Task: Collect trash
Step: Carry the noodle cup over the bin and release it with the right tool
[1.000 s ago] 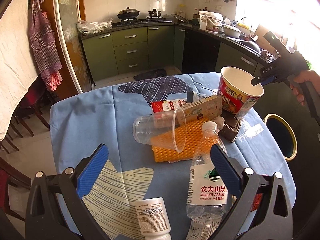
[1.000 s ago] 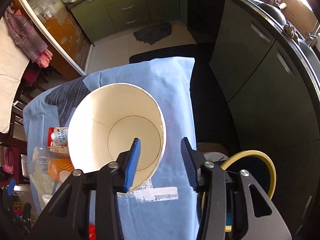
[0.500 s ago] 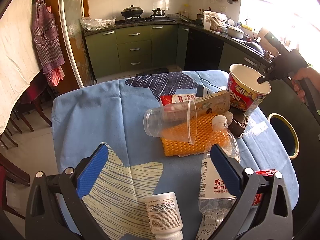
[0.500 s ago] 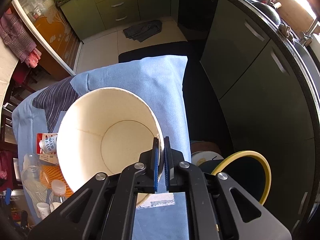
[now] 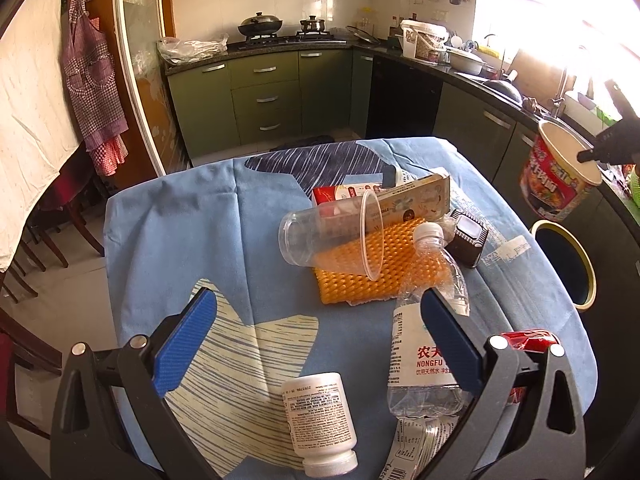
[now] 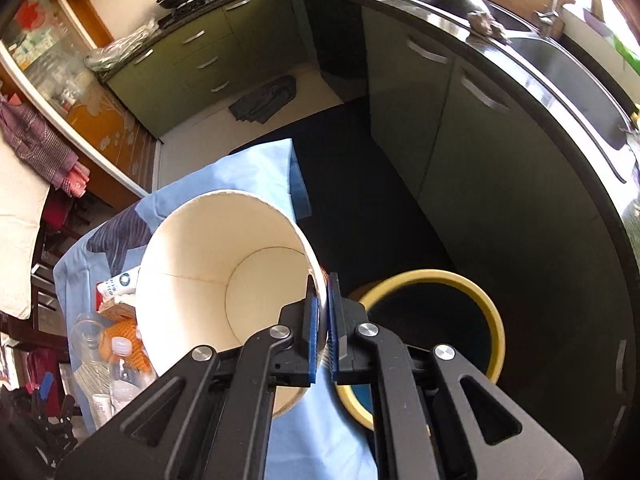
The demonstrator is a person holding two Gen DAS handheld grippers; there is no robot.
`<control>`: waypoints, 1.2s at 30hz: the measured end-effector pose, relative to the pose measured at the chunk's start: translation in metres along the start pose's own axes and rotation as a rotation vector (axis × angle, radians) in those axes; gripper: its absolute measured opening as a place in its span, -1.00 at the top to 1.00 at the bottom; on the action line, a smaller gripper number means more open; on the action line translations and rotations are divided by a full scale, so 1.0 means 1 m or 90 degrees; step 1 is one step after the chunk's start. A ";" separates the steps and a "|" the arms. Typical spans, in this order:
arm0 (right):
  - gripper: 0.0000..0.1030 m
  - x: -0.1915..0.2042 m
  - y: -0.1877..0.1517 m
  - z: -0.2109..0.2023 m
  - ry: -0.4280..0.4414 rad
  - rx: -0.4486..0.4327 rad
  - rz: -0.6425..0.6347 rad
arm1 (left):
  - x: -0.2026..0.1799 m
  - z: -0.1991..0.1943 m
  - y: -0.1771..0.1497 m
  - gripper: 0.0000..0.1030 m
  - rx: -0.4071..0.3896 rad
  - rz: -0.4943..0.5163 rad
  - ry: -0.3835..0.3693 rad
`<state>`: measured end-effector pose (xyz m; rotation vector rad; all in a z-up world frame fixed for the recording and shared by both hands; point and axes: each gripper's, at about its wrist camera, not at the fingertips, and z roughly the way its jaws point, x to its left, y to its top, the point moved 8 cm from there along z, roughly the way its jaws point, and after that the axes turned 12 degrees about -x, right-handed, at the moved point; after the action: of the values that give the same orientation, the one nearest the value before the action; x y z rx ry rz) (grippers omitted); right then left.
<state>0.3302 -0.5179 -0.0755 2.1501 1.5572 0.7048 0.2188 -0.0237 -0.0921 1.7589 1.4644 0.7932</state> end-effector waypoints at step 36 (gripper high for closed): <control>0.15 -0.170 -0.110 0.072 -0.041 0.073 0.135 | 0.013 0.014 -0.064 -0.89 0.223 -0.015 0.039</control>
<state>0.2468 -0.6479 -0.2253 2.4238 1.3798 0.6172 0.1971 -0.0053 -0.1529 1.9820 1.7439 0.6094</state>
